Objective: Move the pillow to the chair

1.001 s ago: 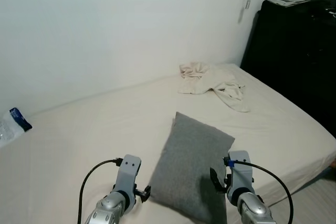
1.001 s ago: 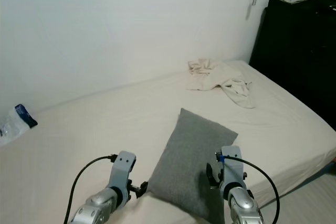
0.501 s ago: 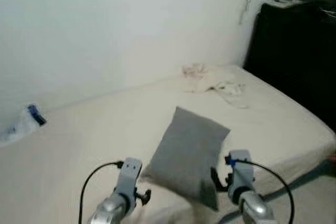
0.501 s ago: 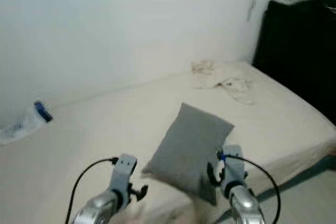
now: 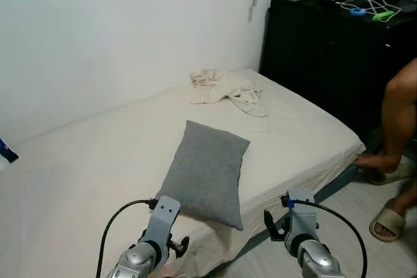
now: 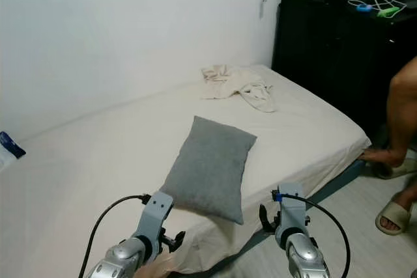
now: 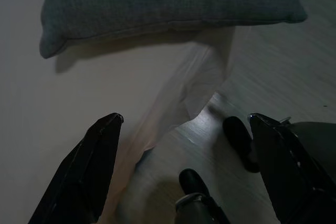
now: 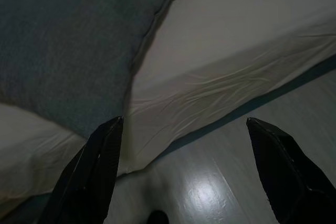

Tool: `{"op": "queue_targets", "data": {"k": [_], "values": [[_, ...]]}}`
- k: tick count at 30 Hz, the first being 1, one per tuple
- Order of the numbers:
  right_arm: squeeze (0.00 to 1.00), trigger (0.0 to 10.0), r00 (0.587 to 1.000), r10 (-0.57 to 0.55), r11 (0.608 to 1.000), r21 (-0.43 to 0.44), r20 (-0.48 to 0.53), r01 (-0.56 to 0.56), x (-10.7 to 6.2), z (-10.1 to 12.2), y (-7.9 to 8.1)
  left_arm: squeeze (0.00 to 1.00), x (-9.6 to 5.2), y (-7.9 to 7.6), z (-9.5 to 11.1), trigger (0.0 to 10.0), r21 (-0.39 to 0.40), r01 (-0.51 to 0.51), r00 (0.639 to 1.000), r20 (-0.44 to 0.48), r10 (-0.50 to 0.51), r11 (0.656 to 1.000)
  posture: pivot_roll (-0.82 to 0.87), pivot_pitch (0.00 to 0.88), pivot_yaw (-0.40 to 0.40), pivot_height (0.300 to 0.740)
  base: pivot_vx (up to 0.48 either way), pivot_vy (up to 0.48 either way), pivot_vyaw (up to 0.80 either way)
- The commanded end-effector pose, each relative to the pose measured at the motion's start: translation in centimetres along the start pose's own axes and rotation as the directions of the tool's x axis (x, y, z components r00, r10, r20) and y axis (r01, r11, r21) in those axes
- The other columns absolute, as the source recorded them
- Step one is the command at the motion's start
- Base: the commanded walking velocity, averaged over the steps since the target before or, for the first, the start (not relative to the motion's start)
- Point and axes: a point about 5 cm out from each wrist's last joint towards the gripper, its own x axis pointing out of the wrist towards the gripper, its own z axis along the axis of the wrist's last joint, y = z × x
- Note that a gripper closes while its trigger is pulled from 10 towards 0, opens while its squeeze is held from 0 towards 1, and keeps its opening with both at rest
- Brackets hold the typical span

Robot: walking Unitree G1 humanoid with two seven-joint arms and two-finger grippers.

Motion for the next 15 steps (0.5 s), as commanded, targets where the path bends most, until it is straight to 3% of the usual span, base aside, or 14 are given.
{"op": "queue_targets", "data": {"k": [1,15], "values": [[0.0,10.0,1.0,0.017,1.0,0.005,-0.002,-0.017,0.01,-0.04,0.46,0.0,-0.13,0.4,-0.04,10.0,0.006,-0.019,1.0,0.005,0.019,1.0,-0.14,0.054,0.028,0.738,0.0,0.0,0.0],[0.0,10.0,1.0,0.016,0.999,0.03,0.009,-0.016,-0.03,0.0,0.43,0.0,0.12,0.29,0.02,10.0,-0.007,-0.007,1.0,0.002,0.007,1.0,-0.14,0.051,0.035,0.738,0.0,0.0,0.0]]}}
